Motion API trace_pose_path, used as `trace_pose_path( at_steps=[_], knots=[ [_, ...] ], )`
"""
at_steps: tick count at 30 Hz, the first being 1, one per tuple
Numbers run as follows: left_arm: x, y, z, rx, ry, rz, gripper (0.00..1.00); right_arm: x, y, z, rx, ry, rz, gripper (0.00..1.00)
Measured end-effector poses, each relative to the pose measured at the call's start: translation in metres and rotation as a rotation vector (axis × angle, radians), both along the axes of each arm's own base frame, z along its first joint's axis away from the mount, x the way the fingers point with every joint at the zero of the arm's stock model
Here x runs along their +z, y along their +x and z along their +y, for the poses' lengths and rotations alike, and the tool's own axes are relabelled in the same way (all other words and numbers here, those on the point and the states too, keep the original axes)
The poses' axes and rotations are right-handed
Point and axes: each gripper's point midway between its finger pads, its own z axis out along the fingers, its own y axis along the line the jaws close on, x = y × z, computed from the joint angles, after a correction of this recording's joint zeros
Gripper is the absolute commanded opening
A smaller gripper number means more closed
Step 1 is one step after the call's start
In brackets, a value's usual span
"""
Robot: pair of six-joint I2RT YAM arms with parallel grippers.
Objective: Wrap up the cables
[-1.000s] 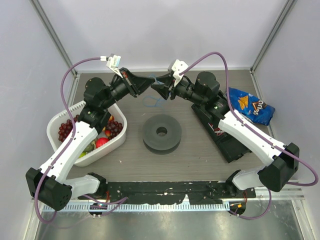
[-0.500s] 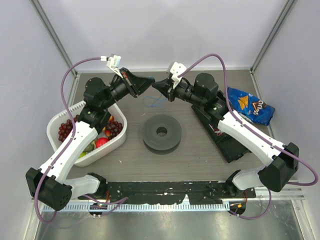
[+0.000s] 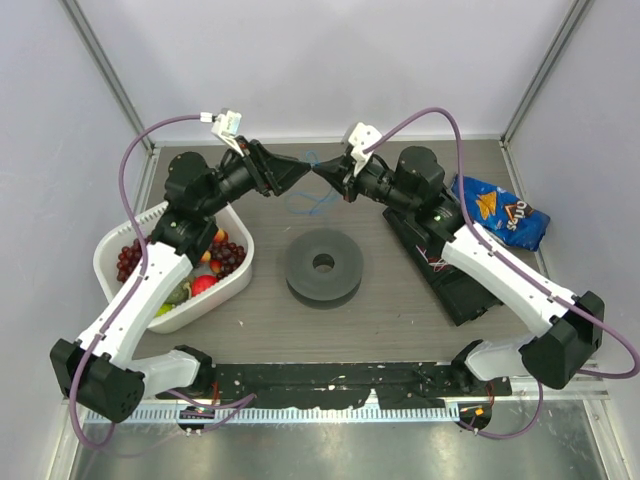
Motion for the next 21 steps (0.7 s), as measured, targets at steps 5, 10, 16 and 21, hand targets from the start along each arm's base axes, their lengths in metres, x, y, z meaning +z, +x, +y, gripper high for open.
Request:
trace_pose_path(
  at_steps=[5,10,16,21],
  knots=[
    [-0.005,0.000,0.010,-0.006,0.098,-0.004,0.73,-0.003,0.002,-0.012,-0.026,-0.019,0.020,0.01],
    [-0.014,0.004,0.015,-0.035,0.314,-0.025,0.94,-0.022,0.020,-0.042,-0.093,-0.047,0.169,0.01],
    [-0.110,0.028,0.018,-0.112,0.595,0.192,1.00,-0.039,0.062,-0.108,-0.273,-0.056,0.362,0.01],
    [-0.207,0.053,0.023,-0.198,0.819,0.436,1.00,-0.069,0.070,-0.142,-0.374,-0.105,0.490,0.01]
  ],
)
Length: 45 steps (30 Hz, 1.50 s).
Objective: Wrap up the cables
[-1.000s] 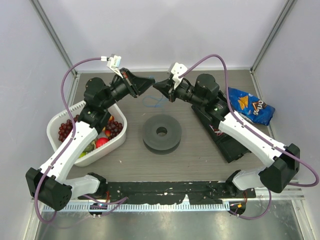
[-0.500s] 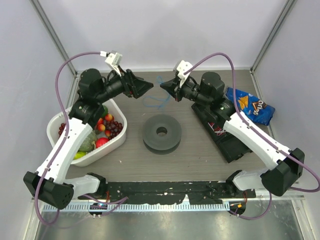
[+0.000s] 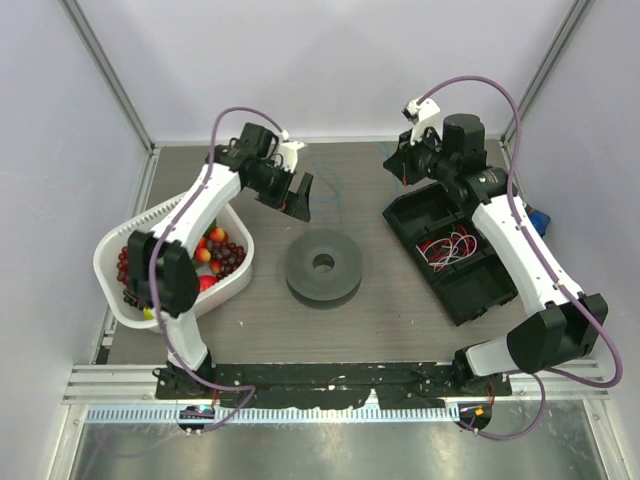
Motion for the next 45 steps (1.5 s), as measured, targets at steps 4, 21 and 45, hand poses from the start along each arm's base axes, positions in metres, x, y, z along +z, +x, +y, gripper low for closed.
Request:
trace_pose_path(
  at_steps=[4,21,45],
  knots=[
    [-0.056,0.004,0.005,-0.071,0.110,0.146,1.00,-0.019,0.002,-0.015,-0.037,-0.030,0.075,0.01],
    [-0.147,-0.009,-0.021,-0.488,-0.052,0.400,0.81,-0.049,-0.005,-0.029,-0.119,-0.047,0.227,0.01],
    [-0.028,-0.059,-0.044,-0.594,-0.234,0.280,0.00,-0.041,-0.015,-0.018,0.044,-0.054,0.197,0.01]
  ],
)
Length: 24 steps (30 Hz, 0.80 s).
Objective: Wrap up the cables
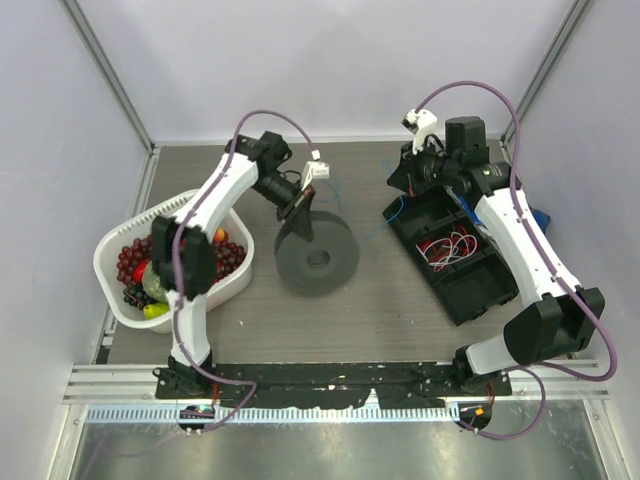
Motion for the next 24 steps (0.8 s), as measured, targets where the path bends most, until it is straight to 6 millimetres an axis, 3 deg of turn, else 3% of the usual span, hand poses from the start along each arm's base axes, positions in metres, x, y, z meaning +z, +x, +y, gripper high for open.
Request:
trace_pose_path(
  at_steps=[4,6,9,11,15,17,19,24],
  knots=[
    [0.022,-0.050,0.019,-0.080,0.116,-0.256,0.01,0.003,-0.016,0.006,0.097,-0.003,-0.009,0.00],
    [0.022,-0.078,0.025,-0.129,0.162,-0.349,0.02,0.003,-0.027,0.009,0.150,-0.004,-0.007,0.01],
    [0.012,-0.105,0.025,-0.197,0.212,-0.453,0.03,0.001,-0.040,0.012,0.214,-0.004,0.008,0.01],
    [0.006,-0.115,0.021,-0.223,0.223,-0.498,0.03,-0.002,-0.049,0.015,0.253,0.001,0.026,0.01],
    [0.004,-0.108,0.010,-0.205,0.237,-0.617,0.09,-0.014,-0.062,0.018,0.298,0.009,0.075,0.01],
    [0.000,-0.107,0.003,-0.202,0.241,-0.656,0.17,-0.021,-0.068,0.020,0.315,0.010,0.098,0.01],
    [-0.001,-0.105,-0.004,-0.200,0.232,-0.689,0.37,-0.025,-0.073,0.023,0.331,0.010,0.116,0.01],
    [0.001,-0.105,-0.012,-0.201,0.217,-0.716,0.74,-0.031,-0.094,0.037,0.420,-0.002,0.134,0.01]
  ],
)
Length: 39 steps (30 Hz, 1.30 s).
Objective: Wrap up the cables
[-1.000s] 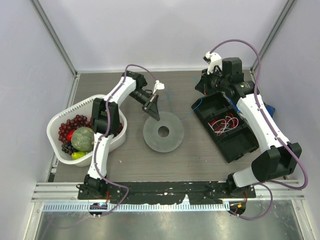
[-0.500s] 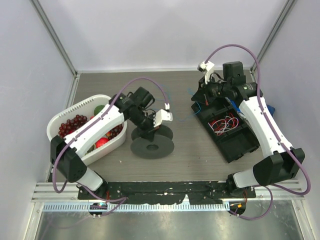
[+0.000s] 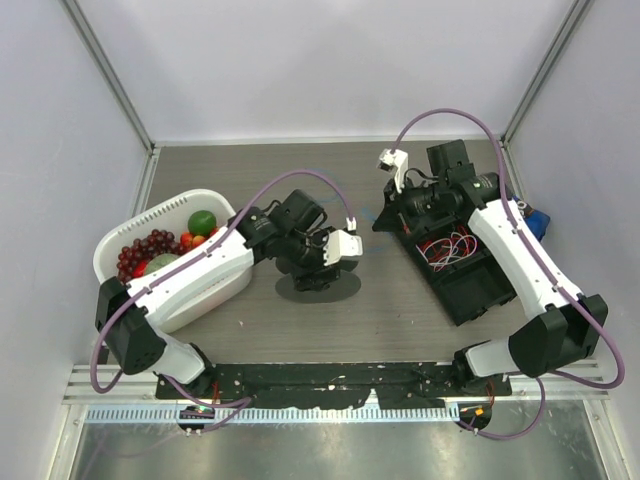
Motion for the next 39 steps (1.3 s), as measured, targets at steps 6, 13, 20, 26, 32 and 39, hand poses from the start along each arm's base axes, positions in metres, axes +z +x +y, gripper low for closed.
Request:
trace_pose_path(
  at_steps=[6,13,20,26,32,39],
  knots=[
    [0.010,0.001,-0.001,0.044,-0.052,0.031,1.00,-0.007,-0.025,0.009,0.086,-0.026,0.003,0.01],
    [0.091,0.034,0.020,0.235,-0.340,-0.007,1.00,-0.016,-0.049,0.021,0.191,-0.081,-0.020,0.01],
    [0.098,0.058,0.054,0.315,-0.477,-0.064,0.97,-0.027,-0.073,0.042,0.340,-0.159,-0.090,0.01],
    [0.051,0.063,0.045,0.187,-0.429,-0.024,0.94,-0.042,-0.061,0.045,0.344,-0.211,-0.080,0.00],
    [0.033,0.064,0.035,0.101,-0.444,0.000,0.92,-0.049,-0.044,0.046,0.310,-0.247,-0.117,0.01],
    [0.032,0.071,0.023,0.037,-0.498,-0.016,0.91,-0.059,-0.040,0.054,0.327,-0.263,-0.115,0.01]
  ],
)
